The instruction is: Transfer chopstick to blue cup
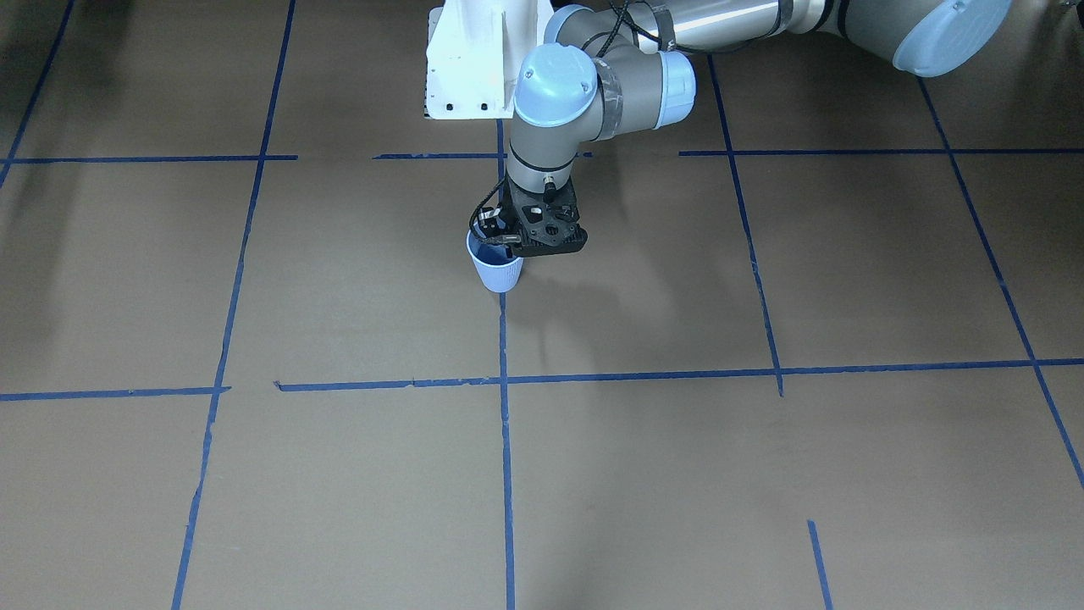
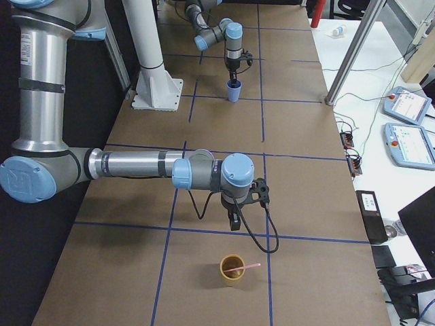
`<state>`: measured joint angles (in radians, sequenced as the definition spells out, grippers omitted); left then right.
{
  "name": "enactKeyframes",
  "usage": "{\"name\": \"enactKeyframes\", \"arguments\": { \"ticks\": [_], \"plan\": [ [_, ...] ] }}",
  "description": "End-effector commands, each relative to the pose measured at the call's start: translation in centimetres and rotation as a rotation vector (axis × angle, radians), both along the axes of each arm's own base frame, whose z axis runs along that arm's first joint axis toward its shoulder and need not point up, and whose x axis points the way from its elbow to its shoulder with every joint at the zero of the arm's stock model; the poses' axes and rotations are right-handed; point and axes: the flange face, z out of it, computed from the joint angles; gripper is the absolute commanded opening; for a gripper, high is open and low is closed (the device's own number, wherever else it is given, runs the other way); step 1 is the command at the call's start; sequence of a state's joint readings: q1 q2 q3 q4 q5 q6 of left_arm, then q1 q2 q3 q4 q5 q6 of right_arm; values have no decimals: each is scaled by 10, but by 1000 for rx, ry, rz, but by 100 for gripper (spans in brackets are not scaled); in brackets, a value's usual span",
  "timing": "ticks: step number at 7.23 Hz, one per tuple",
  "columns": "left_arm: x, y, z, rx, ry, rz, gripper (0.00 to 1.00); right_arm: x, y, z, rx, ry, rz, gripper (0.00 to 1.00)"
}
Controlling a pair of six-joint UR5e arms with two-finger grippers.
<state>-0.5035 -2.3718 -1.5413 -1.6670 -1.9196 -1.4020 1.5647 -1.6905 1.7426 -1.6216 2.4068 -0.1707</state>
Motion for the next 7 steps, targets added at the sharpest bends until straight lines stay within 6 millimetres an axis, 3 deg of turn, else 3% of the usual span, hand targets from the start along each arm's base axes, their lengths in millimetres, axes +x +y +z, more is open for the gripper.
{"name": "enactKeyframes", "arguments": {
  "ticks": [1,2,3,5,6,7],
  "plan": [
    [-27,-7,-12,47,-14,37,100,0,-2,-3,7,1,-1,100],
    [-71,-17,-25,67,-37,94,100,0,-2,-3,10,5,-2,100],
    [-124,-18,-6,88,-28,137,100,0,-3,-3,11,5,-3,100],
    [-224,-38,54,195,-11,231,100,1,-4,6,-1,9,-7,100],
    [-254,-52,74,224,-9,264,100,2,-1,19,-19,14,-5,100],
    [-256,-53,76,225,-9,265,100,19,-1,48,14,31,37,100]
  ]
}}
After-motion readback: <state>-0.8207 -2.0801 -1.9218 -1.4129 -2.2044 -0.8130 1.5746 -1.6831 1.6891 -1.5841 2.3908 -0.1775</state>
